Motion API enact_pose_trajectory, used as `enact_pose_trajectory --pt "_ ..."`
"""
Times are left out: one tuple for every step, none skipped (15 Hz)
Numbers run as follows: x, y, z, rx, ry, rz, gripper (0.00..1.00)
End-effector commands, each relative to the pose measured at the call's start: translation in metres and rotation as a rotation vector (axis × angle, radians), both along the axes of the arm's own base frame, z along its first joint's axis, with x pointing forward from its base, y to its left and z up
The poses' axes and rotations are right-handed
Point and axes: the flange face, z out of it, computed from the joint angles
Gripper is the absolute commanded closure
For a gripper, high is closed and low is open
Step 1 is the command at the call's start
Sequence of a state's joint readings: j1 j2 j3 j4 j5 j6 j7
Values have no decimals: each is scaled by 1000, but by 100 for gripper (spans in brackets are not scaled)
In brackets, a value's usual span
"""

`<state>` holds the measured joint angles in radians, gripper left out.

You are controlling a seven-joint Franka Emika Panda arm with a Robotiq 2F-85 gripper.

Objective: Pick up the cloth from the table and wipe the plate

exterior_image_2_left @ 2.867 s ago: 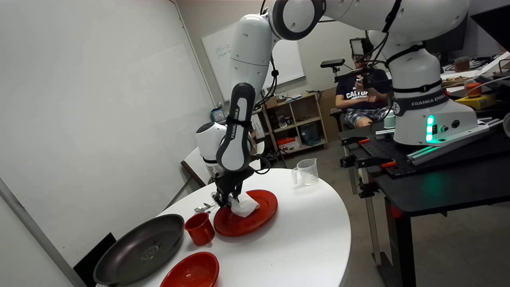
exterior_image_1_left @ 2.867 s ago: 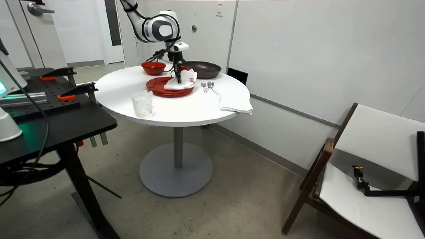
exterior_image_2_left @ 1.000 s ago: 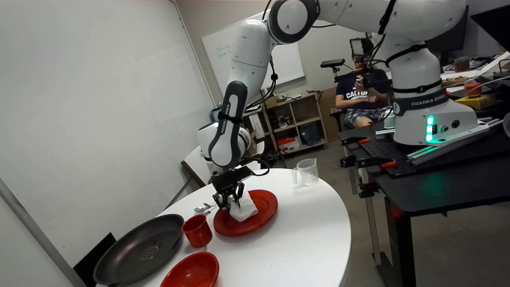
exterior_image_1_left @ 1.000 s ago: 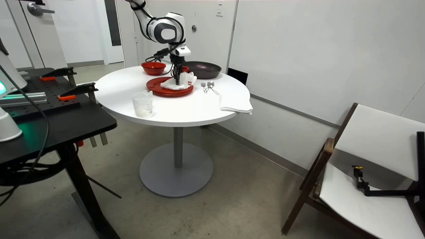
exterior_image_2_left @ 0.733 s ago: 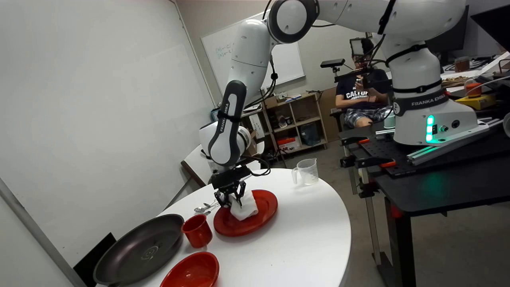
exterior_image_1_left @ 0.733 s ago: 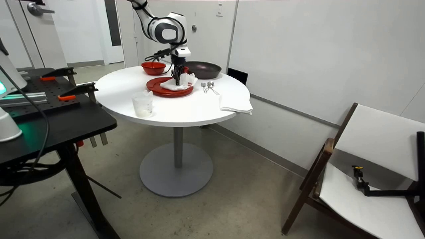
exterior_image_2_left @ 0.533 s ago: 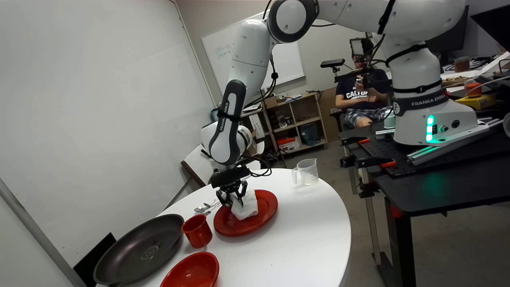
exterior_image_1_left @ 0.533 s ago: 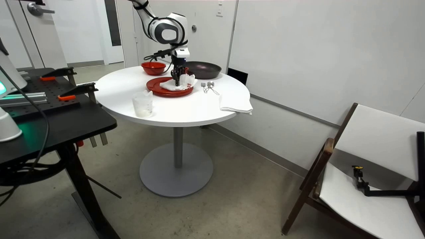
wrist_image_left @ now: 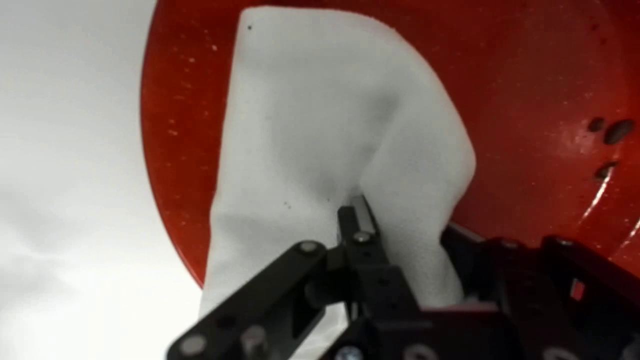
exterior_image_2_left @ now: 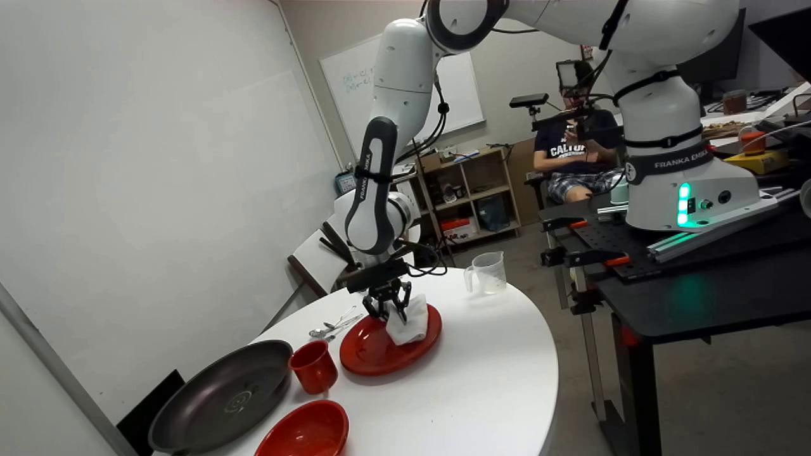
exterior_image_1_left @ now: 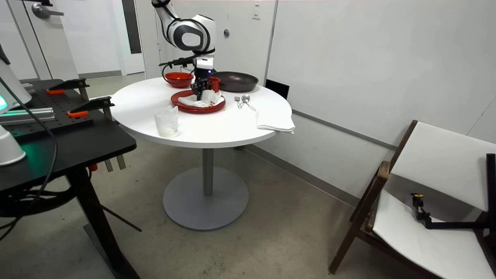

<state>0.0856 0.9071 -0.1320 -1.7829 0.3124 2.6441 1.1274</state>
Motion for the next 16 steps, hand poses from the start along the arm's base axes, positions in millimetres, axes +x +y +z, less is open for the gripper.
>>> enact_pose_trajectory --pt "-25 -1 3 23 50 -61 94" --pt "-27 0 3 27 53 -64 94" --pt "-26 1 1 23 48 -60 94" --pt "-24 4 -1 26 51 -50 94" --pt "-22 7 -2 29 52 -35 94" --pt "-18 13 -4 27 50 -15 94" --pt "-14 21 -5 24 49 16 94" --pt "-11 28 -5 23 46 44 94" --pt "-7 38 -4 20 42 80 94" --pt "-3 47 -3 18 37 110 94" --pt "2 57 -2 16 29 146 94" --pt "7 66 0 15 24 177 94" --pt "12 76 1 11 13 207 94" --pt "18 83 2 6 1 233 94" --pt "24 89 4 0 -12 256 94" --pt "31 93 6 -4 -29 273 94"
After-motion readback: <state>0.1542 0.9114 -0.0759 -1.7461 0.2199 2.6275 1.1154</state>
